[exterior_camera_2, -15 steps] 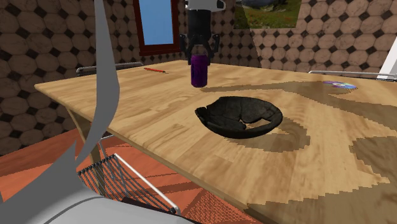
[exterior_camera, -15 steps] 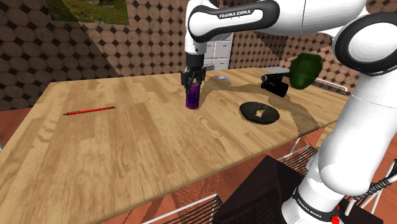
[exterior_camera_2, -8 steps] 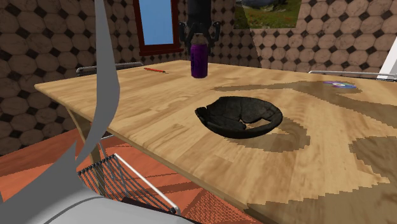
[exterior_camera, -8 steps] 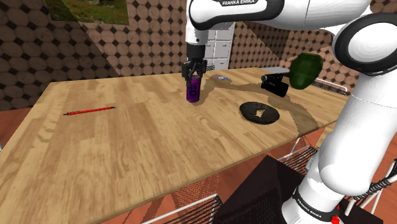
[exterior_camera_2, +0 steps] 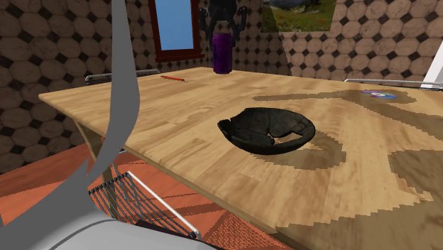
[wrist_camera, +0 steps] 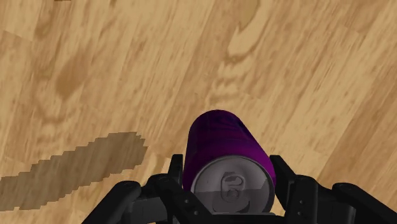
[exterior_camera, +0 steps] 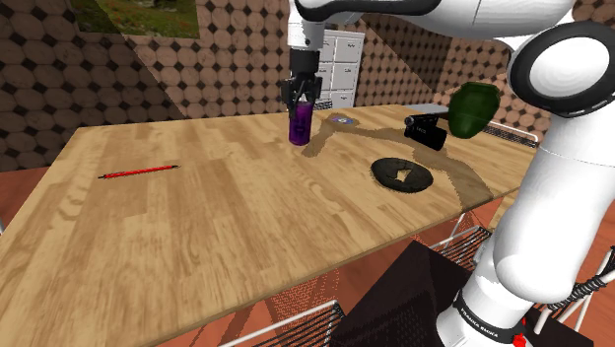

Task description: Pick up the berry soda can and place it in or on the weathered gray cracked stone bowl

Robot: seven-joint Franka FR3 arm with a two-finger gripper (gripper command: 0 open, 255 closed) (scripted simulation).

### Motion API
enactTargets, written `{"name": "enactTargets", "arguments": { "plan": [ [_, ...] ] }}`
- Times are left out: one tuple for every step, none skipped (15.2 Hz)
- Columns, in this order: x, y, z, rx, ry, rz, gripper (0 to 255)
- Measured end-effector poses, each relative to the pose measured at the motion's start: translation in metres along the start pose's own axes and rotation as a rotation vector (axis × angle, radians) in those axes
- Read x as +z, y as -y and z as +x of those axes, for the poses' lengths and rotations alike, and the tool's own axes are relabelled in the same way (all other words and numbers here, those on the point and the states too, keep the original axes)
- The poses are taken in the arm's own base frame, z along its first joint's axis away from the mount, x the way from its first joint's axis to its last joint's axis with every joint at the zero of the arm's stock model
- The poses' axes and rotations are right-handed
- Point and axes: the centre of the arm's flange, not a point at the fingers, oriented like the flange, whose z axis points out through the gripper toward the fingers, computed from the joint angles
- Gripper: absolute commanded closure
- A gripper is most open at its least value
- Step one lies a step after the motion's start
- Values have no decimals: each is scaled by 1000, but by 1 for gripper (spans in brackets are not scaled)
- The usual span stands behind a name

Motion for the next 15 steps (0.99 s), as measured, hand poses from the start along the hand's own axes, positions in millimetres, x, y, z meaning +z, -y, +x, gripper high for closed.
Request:
{"name": "enactTargets", "arguments": {
  "plan": [
    [-5,0,2,0,0,0,255],
    [-10,0,-1,0,0,0,255],
    [-16,0,0,0,0,0,255],
    [-21,0,0,0,0,0,255],
    [-26,0,0,0,0,0,255],
    [-29,-3,-4,0,0,0,255],
    [-30,-8,-14,0,1,0,255],
    [-32,-13,-23,0,0,0,255],
    [-33,-21,-34,0,0,0,255],
    [-36,-25,-44,1,0,0,255],
    [-38,-29,-57,0,0,0,255],
    [-38,-38,-68,1,0,0,255],
    [-38,-42,-81,1,0,0,255],
    [-40,-48,-93,1,0,-1,255],
    [-42,-53,-104,1,0,-1,255]
  ]
}}
